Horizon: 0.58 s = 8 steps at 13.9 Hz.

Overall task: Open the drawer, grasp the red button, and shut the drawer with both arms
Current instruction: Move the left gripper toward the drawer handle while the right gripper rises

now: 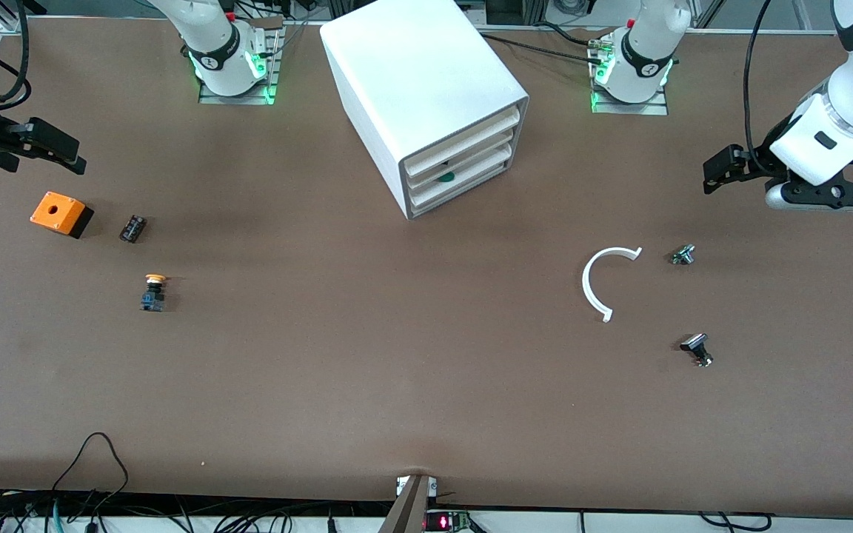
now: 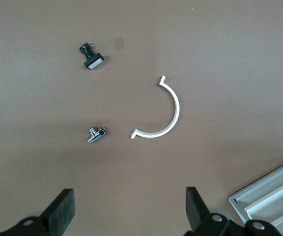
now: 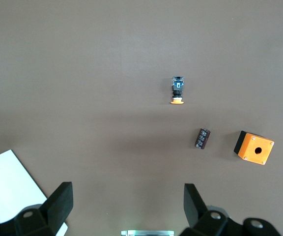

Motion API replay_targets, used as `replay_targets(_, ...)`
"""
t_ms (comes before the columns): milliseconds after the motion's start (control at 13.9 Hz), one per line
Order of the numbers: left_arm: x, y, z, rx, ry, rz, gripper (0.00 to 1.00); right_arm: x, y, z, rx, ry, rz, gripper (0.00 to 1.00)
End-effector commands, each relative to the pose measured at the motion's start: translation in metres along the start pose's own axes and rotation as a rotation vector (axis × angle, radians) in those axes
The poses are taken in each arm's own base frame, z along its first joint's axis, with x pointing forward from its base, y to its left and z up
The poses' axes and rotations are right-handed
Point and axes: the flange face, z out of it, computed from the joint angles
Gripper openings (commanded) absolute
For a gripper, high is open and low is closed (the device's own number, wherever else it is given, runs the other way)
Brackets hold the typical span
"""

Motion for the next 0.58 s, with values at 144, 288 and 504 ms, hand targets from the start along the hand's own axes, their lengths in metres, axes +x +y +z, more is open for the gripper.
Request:
replay_targets(144, 0.003, 0.002, -0.005, -0.006, -0.011, -0.003, 0.99, -0.008, 0.002, -0.008, -0.002, 0.017, 0.008, 1.0)
replay_targets(288, 0.003, 0.003, -0.005, -0.006, -0.011, -0.001, 0.99, -0.006, 0.0, -0.003, -0.005, 0.002, 0.013, 1.0)
replay_targets(504, 0.003, 0.003, -0.006, -0.006, -0.009, -0.001, 0.99, -0.006, -0.003, 0.009, -0.004, -0.025, 0.015, 1.0)
